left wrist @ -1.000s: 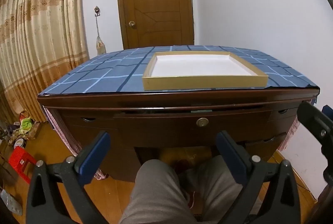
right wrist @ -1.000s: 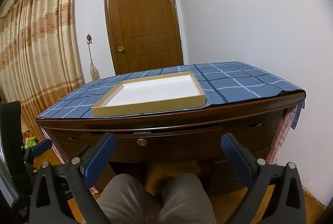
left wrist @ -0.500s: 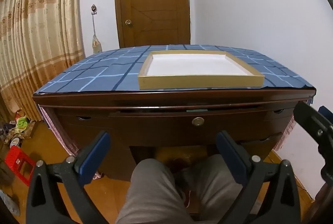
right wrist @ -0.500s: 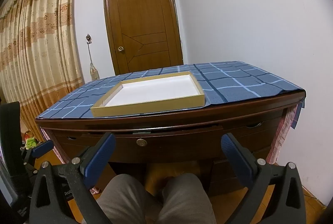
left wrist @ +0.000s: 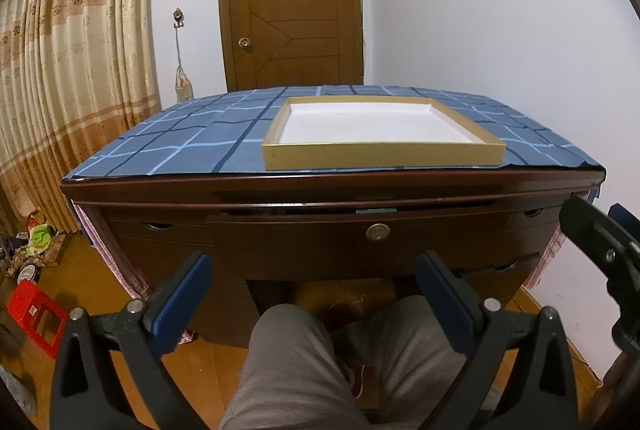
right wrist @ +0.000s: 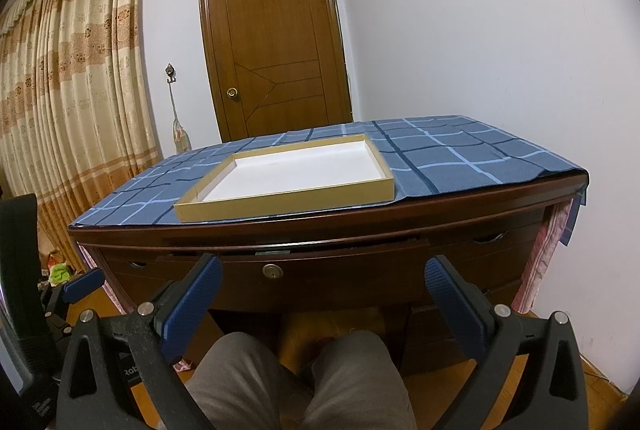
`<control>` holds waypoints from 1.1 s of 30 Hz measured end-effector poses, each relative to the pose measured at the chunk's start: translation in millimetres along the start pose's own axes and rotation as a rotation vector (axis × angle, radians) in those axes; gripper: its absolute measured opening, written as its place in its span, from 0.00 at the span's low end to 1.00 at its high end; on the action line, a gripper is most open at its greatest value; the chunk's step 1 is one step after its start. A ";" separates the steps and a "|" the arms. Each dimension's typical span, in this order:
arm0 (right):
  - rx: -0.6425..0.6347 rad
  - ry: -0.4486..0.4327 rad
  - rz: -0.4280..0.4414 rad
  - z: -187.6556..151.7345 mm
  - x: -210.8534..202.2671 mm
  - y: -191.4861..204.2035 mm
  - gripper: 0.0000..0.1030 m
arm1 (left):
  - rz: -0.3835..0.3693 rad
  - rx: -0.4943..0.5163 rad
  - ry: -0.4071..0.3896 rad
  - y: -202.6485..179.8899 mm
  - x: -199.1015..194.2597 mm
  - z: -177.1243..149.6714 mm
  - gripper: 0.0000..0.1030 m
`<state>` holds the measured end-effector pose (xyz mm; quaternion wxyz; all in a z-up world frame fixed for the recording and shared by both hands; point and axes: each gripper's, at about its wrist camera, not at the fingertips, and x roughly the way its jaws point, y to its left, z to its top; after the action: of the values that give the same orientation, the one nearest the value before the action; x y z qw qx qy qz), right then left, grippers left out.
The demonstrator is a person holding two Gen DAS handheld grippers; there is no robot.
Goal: Take underwear out of drawer
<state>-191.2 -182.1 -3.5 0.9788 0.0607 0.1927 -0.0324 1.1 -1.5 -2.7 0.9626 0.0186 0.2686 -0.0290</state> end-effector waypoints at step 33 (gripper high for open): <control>0.001 0.005 0.000 -3.3 2.5 0.4 1.00 | -0.002 0.004 0.002 -1.3 1.4 -2.4 1.00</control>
<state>-190.0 -181.4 -7.4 0.9783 0.0614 0.1951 -0.0323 1.0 -2.7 -5.6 0.9623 0.0202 0.2697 -0.0303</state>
